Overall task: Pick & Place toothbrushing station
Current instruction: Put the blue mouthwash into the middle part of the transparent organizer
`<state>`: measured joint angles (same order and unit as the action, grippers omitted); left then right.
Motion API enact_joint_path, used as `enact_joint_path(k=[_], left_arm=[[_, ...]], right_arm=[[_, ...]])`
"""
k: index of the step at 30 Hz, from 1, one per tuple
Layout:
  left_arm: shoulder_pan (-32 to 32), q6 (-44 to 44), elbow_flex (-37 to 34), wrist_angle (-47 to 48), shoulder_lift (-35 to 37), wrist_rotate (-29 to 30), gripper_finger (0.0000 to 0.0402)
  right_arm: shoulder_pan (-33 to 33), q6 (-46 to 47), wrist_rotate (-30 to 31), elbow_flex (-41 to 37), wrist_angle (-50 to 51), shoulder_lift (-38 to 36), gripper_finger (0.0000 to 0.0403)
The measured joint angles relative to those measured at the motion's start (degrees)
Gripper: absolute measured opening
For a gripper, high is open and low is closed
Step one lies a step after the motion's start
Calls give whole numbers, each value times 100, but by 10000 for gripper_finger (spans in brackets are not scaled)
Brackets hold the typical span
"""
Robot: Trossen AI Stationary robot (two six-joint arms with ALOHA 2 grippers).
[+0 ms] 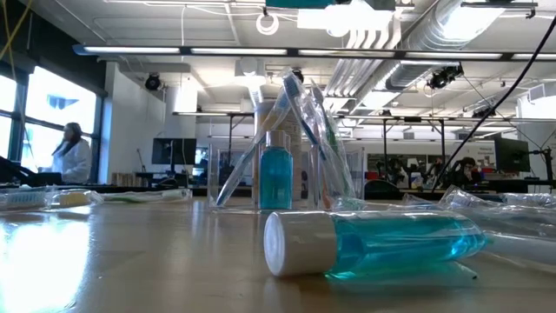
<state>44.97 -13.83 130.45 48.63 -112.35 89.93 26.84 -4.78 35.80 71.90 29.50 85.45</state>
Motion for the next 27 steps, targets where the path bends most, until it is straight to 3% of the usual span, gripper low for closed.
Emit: enact_joint_path(k=[4, 7, 9, 13, 17, 27], left_arm=[[4, 2479, 0, 2182, 272, -105, 221], [2, 4497, 0, 3836, 472, -660, 221], [-77, 5469, -59, 4125, 582, -1171, 221], [-265, 5498, -271, 4091, 845, -2287, 221], [-464, 5570, -396, 4145, 876, -2856, 221], [-597, 5696, -910, 4139, 926, -3125, 221]], right_arm=[[-309, 266, -520, 763, 1136, 74, 94], [-546, 443, -755, 1235, 2083, 297, 94], [-666, 482, -812, 1515, 2596, 525, 94], [-742, 446, -910, 1930, 3350, 1079, 94], [-720, 205, -886, 2257, 3746, 1703, 94], [-559, -161, -360, 2802, 4240, 2464, 94]])
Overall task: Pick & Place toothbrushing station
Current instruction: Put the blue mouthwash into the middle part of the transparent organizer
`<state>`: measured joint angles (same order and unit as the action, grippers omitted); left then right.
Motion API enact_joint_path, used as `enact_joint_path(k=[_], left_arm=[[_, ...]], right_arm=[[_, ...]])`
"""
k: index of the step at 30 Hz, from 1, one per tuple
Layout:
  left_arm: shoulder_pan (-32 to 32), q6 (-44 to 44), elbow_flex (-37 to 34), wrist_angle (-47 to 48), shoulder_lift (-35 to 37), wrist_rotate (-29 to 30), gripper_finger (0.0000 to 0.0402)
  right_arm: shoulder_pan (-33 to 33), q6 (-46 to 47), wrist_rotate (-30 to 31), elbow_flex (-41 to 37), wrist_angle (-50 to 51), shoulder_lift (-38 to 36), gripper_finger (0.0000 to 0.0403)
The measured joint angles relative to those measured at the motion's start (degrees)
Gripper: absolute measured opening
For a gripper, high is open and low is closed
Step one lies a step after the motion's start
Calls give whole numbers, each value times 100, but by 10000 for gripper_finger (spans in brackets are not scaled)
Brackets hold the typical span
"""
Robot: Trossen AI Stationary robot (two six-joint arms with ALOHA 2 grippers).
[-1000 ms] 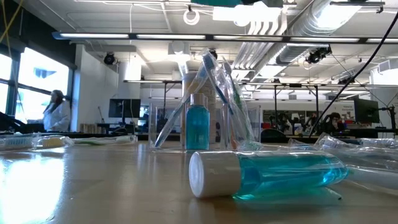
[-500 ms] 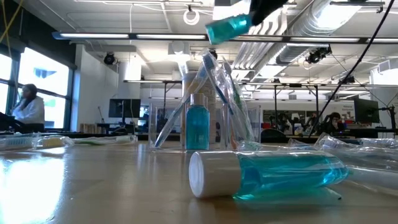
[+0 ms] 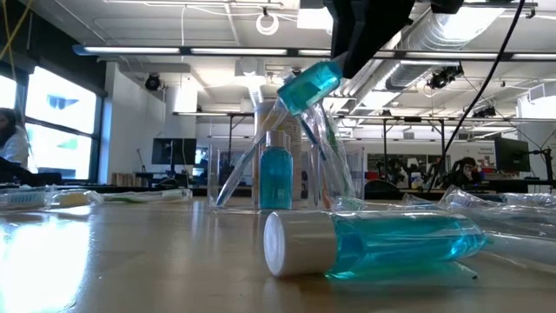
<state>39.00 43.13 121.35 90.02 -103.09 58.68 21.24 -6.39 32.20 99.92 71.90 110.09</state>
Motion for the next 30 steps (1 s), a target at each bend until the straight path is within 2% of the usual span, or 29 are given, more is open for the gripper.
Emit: enact_joint_path(k=[4, 14, 16, 20, 24, 27, 30], left_arm=[[0, 208, -136, -1, -15, -37, 221], [0, 219, -470, -2, -6, -352, 221], [0, 218, -508, 1, -12, -413, 221], [0, 219, -583, 0, -13, -418, 221], [0, 252, -591, -2, -13, -420, 221], [0, 310, -593, -2, -13, -441, 221], [0, 324, -593, -2, -13, -442, 221]], right_arm=[[39, -292, 318, 0, -44, 28, 94], [487, -2009, 2028, 0, -192, 469, 94], [613, -2410, 2163, -2, -104, 503, 94], [659, -3174, 2049, 3, -107, 477, 94], [648, -3432, 2640, 0, -100, 482, 94], [650, -3924, 2708, -81, -178, 480, 94], [655, -4246, 3090, -125, -151, 633, 94]])
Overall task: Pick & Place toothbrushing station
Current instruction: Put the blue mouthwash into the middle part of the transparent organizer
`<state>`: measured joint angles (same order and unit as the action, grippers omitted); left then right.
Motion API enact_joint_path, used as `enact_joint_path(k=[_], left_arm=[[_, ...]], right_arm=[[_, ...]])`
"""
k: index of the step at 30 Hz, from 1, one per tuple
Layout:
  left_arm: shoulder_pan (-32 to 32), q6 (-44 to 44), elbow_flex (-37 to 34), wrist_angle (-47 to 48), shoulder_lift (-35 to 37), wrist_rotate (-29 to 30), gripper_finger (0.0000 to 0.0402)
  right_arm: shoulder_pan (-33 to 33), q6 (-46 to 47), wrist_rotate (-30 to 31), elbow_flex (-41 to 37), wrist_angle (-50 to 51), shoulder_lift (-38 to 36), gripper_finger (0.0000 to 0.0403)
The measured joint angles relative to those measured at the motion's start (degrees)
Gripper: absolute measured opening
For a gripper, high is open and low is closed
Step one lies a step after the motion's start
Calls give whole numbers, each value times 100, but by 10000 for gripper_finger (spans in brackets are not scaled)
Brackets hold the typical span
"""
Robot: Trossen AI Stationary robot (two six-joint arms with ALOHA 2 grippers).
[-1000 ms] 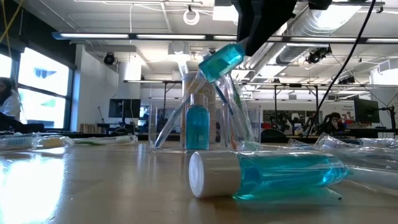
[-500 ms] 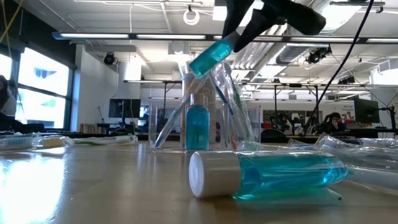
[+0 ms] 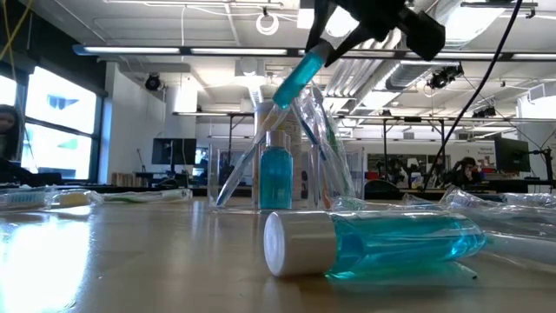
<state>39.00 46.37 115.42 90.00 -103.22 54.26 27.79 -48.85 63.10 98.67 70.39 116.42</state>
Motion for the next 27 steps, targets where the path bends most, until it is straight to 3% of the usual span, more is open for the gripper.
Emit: enact_joint_path(k=[15, 27], left_arm=[[2, 44, 0, 1, 0, -247, 221], [2, 48, 0, 0, 0, -245, 221]], right_arm=[[32, -735, 527, -4, 59, 407, 94], [109, -694, 429, -6, 246, 407, 94]])
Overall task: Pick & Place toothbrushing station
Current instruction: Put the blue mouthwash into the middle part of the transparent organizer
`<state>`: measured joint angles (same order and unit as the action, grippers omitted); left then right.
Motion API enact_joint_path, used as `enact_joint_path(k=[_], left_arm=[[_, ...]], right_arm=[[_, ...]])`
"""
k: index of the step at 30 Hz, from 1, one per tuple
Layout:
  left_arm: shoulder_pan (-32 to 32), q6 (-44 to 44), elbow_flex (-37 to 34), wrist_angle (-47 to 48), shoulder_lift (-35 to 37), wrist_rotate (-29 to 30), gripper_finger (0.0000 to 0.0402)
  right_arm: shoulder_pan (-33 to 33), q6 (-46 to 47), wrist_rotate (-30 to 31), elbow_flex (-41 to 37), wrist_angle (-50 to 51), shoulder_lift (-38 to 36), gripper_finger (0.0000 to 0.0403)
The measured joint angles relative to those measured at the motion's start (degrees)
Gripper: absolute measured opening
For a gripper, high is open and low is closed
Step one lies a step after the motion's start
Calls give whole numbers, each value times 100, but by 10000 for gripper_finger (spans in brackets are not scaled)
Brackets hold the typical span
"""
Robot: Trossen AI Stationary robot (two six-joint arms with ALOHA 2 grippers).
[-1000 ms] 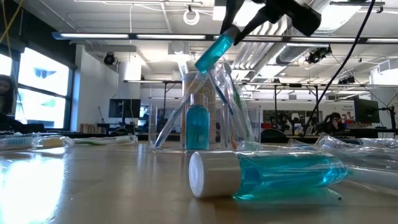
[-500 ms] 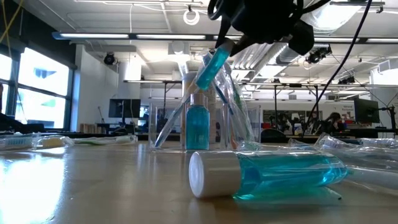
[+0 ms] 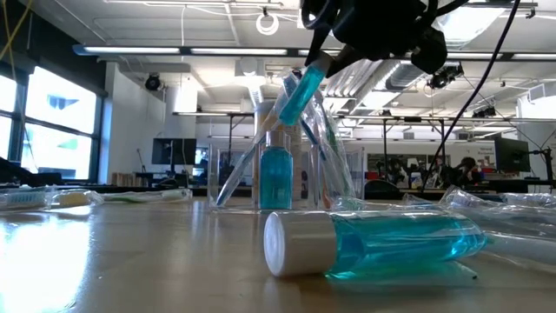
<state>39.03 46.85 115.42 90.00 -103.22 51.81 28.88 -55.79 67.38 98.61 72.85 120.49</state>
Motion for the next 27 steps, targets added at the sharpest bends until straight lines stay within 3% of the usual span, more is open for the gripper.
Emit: enact_joint_path(k=[12, 27], left_arm=[[0, 15, 0, 2, 0, 2, 221], [0, 16, 0, 2, 0, 8, 221]], right_arm=[[-45, 140, -357, -51, -5, -7, 94], [-217, -222, -166, -669, -293, -7, 94]])
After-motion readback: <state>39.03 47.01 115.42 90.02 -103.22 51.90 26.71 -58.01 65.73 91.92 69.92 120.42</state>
